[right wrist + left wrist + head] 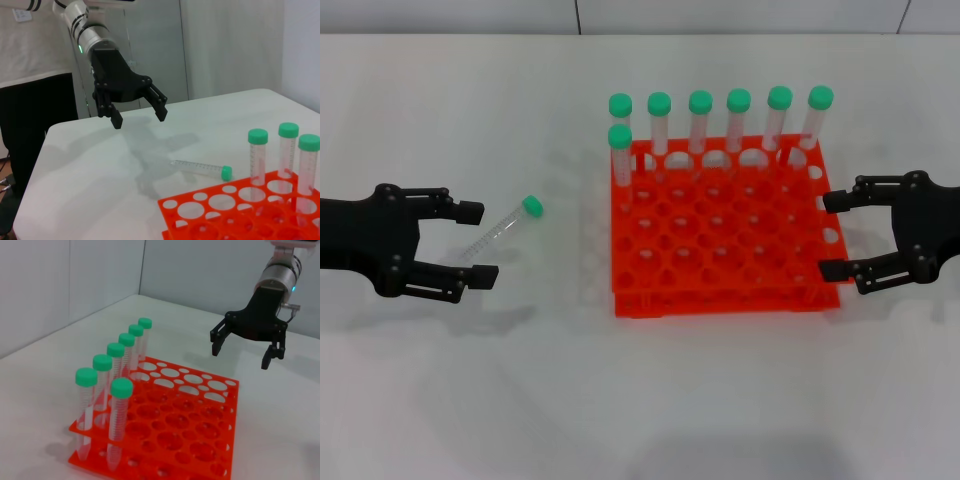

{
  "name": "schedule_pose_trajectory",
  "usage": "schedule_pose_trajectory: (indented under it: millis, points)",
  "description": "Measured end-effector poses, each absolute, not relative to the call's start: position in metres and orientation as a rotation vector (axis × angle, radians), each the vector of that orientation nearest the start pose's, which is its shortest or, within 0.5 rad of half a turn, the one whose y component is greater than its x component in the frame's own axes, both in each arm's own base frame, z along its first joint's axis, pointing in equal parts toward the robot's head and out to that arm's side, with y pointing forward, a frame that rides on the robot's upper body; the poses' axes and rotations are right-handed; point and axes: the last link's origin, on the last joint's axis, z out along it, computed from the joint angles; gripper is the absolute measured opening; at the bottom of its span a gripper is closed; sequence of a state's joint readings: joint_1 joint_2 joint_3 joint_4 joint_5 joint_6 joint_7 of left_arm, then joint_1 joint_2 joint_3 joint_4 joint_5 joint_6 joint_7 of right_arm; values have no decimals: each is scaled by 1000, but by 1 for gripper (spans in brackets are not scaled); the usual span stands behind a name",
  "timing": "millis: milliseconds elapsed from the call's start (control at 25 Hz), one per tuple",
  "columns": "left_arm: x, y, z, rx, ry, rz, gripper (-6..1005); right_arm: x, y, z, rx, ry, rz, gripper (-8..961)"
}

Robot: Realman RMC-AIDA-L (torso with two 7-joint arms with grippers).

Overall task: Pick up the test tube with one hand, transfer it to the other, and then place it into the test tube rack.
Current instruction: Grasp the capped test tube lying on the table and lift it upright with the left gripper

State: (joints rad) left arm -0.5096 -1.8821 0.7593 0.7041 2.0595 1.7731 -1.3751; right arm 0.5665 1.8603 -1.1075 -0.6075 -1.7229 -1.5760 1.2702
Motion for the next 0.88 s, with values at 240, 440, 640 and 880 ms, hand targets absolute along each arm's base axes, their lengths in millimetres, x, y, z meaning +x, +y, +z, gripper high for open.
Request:
schedule_pose_trajectory:
  millis: [240, 440, 640, 880]
  points:
    - [-286, 316, 71, -2929, -473, -460, 860, 253, 345, 34, -2932, 243, 536, 868]
    - [-287, 316, 71, -2932, -476, -452, 859, 252, 345, 34, -2932, 244, 533, 868]
    - [-287, 316, 70, -2932, -482, -452, 859, 252, 345, 34, -2931, 244, 534, 869]
    - [-282, 319, 74, -2933, -527, -446, 858, 252, 346, 35, -2928, 245, 536, 868]
